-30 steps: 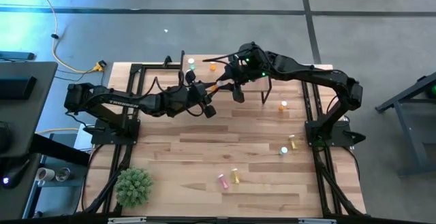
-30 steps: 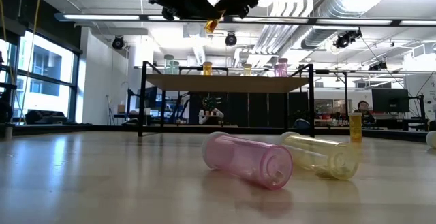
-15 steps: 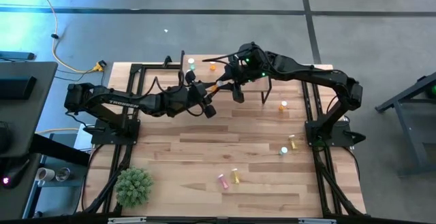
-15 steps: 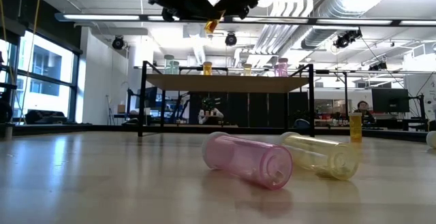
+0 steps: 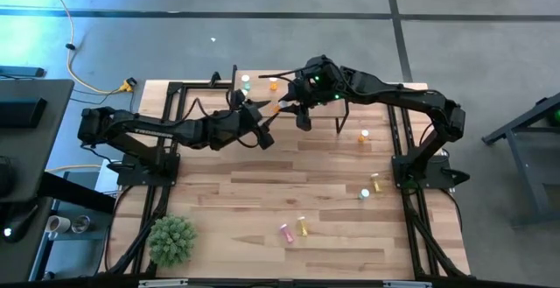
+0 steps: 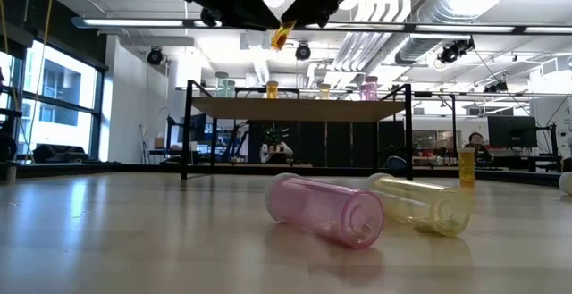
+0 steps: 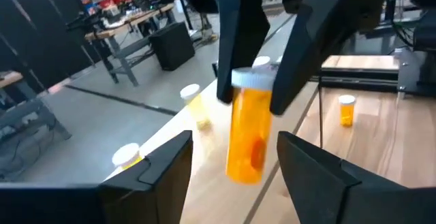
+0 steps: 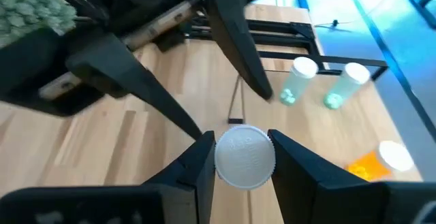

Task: Pick and place medicine bottles onto shelf by color
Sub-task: Put the bottom orange pill bottle on the shelf aligned with the other orange pill bottle

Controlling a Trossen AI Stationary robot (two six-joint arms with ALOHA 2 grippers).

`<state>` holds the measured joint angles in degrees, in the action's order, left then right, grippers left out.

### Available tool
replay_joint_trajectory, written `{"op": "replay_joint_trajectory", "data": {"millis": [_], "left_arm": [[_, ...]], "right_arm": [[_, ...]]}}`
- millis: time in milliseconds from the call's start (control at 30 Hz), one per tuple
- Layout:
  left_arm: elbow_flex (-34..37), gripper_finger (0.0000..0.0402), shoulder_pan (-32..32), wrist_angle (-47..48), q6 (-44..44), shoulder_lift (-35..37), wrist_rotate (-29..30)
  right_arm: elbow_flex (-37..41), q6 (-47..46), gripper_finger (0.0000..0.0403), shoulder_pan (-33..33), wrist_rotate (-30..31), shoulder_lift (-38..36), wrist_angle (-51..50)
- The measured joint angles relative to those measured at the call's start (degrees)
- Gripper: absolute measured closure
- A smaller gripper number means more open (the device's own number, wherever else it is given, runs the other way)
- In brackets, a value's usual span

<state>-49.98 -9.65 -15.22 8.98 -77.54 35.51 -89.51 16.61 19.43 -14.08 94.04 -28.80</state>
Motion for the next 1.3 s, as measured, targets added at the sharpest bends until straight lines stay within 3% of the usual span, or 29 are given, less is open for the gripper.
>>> {"op": "replay_joint_trajectory", "data": {"millis": [400, 633, 833, 1033, 1300], "left_arm": [[0.0, 0.0199, -0.2, 13.0, -1.4, 9.5, 4.7], [0.0, 0.0199, -0.3, 22.2, -4.6, 15.6, 6.1], [0.0, 0.02, -2.2, 30.8, -10.8, 19.0, 4.7], [0.0, 0.02, -5.4, 33.4, -13.0, 20.2, -0.1], [0.0, 0.02, -8.1, 33.5, -12.9, 20.2, -3.1]], "right_arm": [[-0.2, 0.1, 0.0296, 3.4, 2.1, 0.0, 3.8], [-6.7, 0.2, 0.0296, 5.4, 2.1, 2.3, 2.3], [-17.1, 0.3, 0.0296, 6.3, 2.0, 9.4, -7.6], [-26.6, 0.8, 0.0296, 6.5, 1.4, 17.1, -18.9], [-31.2, 1.9, 0.0296, 6.3, 1.3, 22.4, -24.0]]}}
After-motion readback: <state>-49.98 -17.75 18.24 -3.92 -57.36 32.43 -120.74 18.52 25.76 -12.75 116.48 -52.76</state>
